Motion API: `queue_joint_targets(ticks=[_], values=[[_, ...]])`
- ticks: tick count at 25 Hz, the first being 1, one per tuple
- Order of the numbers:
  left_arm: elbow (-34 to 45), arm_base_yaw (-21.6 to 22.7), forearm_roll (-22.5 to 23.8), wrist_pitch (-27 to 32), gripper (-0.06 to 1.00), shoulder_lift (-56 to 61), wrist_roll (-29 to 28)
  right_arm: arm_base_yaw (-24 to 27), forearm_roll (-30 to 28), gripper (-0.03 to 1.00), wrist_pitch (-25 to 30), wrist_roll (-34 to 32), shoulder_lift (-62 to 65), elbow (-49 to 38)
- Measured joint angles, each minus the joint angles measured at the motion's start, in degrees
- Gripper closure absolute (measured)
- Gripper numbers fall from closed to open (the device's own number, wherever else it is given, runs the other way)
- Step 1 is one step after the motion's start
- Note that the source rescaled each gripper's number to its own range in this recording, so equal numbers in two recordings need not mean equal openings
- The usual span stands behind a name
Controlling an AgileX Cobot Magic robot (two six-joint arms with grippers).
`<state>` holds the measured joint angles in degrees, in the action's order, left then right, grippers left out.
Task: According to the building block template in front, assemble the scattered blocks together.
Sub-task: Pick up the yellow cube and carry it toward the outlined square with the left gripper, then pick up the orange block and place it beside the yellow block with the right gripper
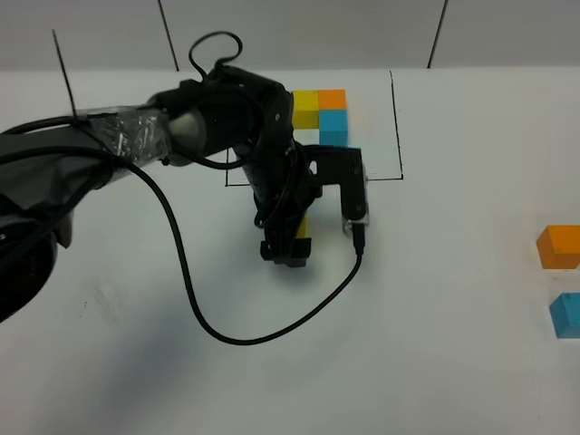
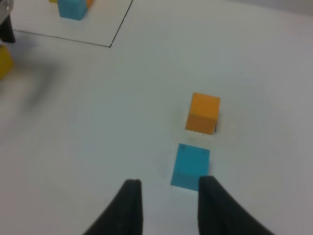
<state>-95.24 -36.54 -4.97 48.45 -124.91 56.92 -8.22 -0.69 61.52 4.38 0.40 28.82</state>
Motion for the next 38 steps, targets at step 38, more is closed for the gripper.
queue_joint_targets(ticks=[38], values=[[38.1, 4.5, 28.6, 20.2, 0.24, 105.9, -39.4, 0.0, 0.0, 0.97, 0.0, 0.0, 0.0, 0.0]])
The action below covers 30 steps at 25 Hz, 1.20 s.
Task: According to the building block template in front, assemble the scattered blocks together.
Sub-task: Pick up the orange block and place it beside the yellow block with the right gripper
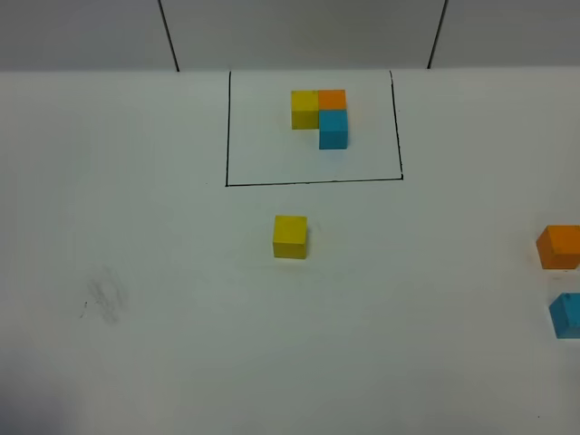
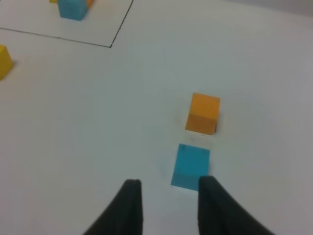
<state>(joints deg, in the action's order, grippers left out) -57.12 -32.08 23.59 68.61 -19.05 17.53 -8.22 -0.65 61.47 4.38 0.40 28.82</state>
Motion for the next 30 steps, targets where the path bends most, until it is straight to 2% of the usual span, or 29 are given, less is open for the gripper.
queue_joint_targets(ticks=[3, 7, 9, 11, 15, 18, 24, 30], values=[[3.4, 3.9, -3.0, 0.0, 0.25, 6.6, 1.7, 0.0, 0.0, 0.97, 0.0, 0.0, 0.0, 0.0], [6.0, 11.6, -10.8, 0.0, 0.25, 11.9, 0.8, 0.0, 0.0, 0.97, 0.0, 0.0, 0.0, 0.0], [7.0, 15.6, -15.4, 0.0, 0.25, 13.7, -3.3, 0.0, 0.0, 0.97, 0.0, 0.0, 0.0, 0.0], [8.3, 19.1, -18.0, 0.0, 0.25, 15.6, -8.8, 0.0, 0.0, 0.97, 0.0, 0.0, 0.0, 0.0], [13.7, 24.7, -18.3, -1.2, 0.25, 18.7, -19.5, 0.0, 0.0, 0.97, 0.0, 0.0, 0.0, 0.0], [18.4, 26.4, -17.9, -2.1, 0.25, 19.4, -21.8, 0.0, 0.0, 0.97, 0.0, 0.0, 0.0, 0.0], [25.9, 26.5, -17.8, -6.3, 0.25, 19.4, -23.6, 0.0, 0.0, 0.97, 0.0, 0.0, 0.0, 0.0], [28.1, 26.5, -17.7, -6.9, 0.25, 19.4, -23.8, 0.0, 0.0, 0.97, 0.0, 0.0, 0.0, 0.0]])
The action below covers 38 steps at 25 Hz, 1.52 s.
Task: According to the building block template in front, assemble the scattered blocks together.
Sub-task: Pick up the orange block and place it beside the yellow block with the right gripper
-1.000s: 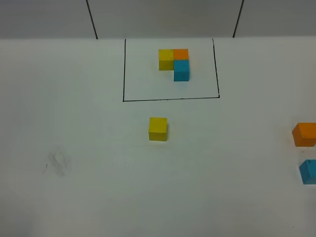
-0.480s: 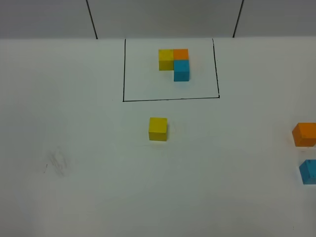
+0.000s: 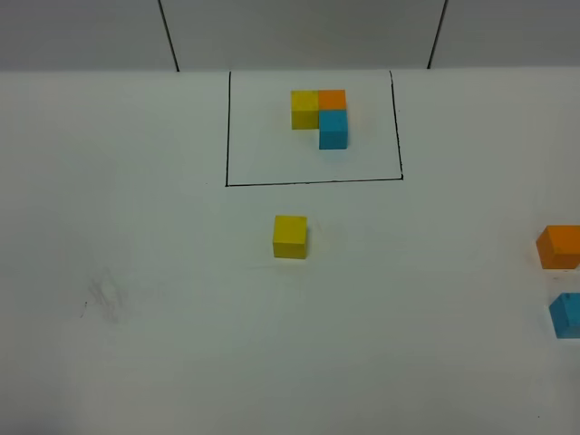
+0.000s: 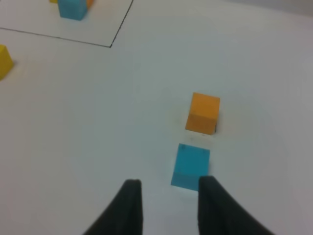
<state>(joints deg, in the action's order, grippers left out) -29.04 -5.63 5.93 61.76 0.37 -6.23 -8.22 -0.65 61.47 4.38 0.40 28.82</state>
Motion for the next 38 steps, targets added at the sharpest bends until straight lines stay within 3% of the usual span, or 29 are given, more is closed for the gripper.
queue_joint_targets(ticks=[25, 29, 33, 38], values=[[0.1, 0.0, 0.2, -0.1, 0.25, 0.0, -0.1, 0.0, -0.6, 0.97, 0.0, -0.1, 0.0, 0.0], [0.1, 0.0, 0.2, -0.1, 0.25, 0.0, -0.1, 0.0, -2.2, 0.95, 0.0, -5.1, -1.7, 0.1], [0.1, 0.0, 0.2, -0.2, 0.25, 0.0, -0.1, 0.0, -6.3, 0.84, -4.5, -15.1, -12.1, 3.0], [0.1, 0.0, 0.2, -0.3, 0.25, 0.0, -0.1, 0.0, -9.6, 0.53, -9.0, -18.2, -32.6, 11.1]])
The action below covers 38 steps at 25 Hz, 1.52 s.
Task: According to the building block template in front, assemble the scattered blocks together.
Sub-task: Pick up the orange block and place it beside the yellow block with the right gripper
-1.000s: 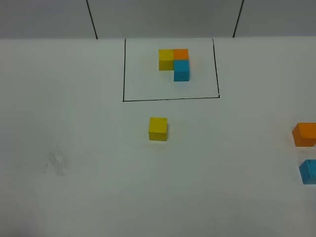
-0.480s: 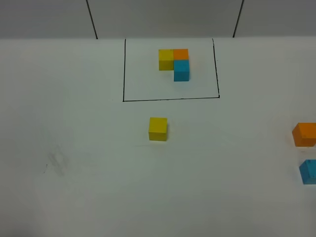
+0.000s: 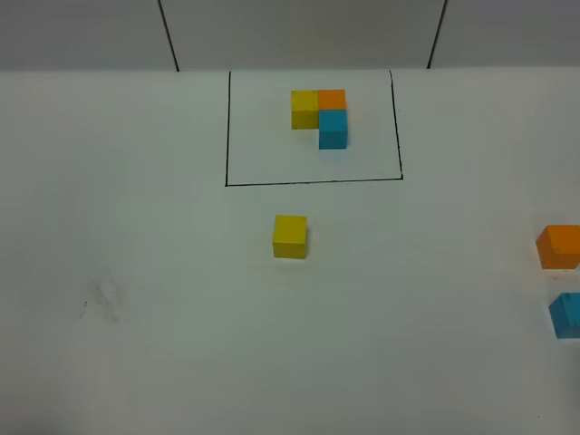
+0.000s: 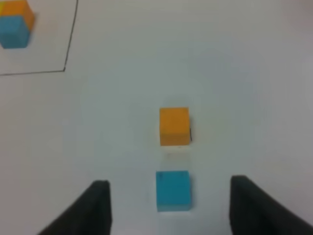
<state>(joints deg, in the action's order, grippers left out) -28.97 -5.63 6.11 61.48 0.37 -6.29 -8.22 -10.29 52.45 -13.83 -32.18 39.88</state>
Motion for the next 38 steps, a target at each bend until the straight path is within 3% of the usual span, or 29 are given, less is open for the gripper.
queue_joint_targets(ticks=[5, 8, 13, 18, 38], values=[[0.0, 0.0, 0.0, -0.1, 0.25, 0.0, 0.0, 0.0, -1.9, 0.10, -0.6, 2.1, -20.0, 7.3], [0.0, 0.0, 0.0, -0.1, 0.25, 0.0, 0.0, 1.5, -1.8, 0.00, -1.8, 2.6, -30.8, 10.8], [0.0, 0.0, 0.0, -0.1, 0.25, 0.0, 0.0, 8.3, -0.6, -0.03, -7.2, 5.1, -43.2, 12.6], [0.0, 0.0, 0.0, -0.1, 0.25, 0.0, 0.0, 11.4, 3.2, -0.03, -14.0, 8.6, -51.7, 12.7], [0.0, 0.0, 0.0, -0.1, 0.25, 0.0, 0.0, 12.1, 5.6, 0.00, -23.0, 11.4, -70.0, 12.8]])
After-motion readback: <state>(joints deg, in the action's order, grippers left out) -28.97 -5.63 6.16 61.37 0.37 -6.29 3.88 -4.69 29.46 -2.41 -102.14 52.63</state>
